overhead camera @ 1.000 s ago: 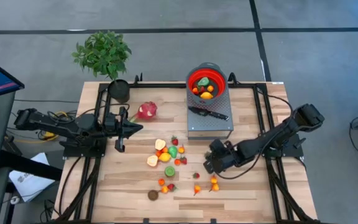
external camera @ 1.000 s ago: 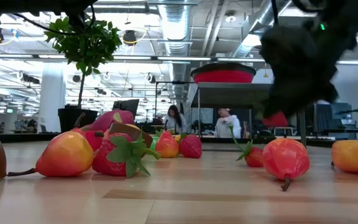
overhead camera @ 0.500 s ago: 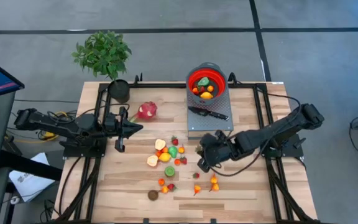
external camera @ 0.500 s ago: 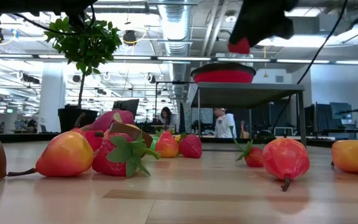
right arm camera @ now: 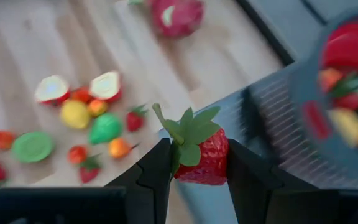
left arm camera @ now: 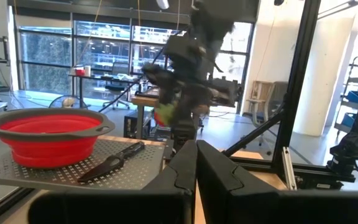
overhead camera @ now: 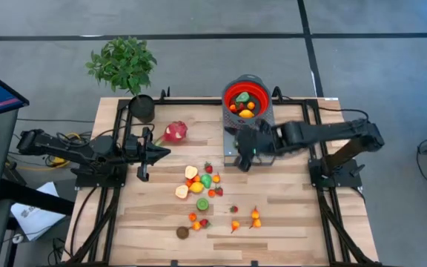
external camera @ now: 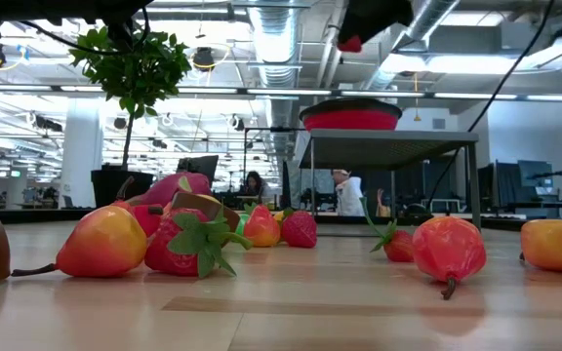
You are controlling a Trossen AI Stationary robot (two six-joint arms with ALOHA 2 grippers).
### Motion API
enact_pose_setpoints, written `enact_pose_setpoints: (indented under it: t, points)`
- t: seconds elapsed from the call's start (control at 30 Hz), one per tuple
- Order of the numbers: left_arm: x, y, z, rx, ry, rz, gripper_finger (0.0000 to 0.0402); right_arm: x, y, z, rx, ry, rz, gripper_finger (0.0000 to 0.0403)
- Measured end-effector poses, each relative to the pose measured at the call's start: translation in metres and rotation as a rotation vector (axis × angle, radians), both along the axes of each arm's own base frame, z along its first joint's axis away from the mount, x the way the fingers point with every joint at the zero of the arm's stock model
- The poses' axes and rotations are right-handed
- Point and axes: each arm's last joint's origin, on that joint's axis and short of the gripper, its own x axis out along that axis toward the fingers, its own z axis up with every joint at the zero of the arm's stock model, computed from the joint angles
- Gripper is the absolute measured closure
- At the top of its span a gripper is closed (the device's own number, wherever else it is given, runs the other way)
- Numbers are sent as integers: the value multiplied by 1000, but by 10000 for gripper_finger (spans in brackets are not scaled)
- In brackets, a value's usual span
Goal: Pick & Place Fruit
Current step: Put the strawberry into the red colander on the shelf
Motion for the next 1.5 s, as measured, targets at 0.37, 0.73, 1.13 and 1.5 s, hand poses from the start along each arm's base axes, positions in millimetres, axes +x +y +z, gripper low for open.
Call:
enact_pose_setpoints:
  t: [0.37, 0.73, 1.13, 1.5]
  points:
    - [0, 0, 0, 3, 0, 1, 399, -7, -92, 15, -47, 70, 6, 287]
    - [0, 0, 0, 3, 0, 1, 399, -34, -175, 16, -55, 65, 39, 287]
    - [0, 0, 0, 3, 0, 1, 399, -44, -211, 2, -47, 56, 69, 287]
    - [0, 0, 0, 3, 0, 1, 399, -22, -231, -36, -27, 179, 180, 286]
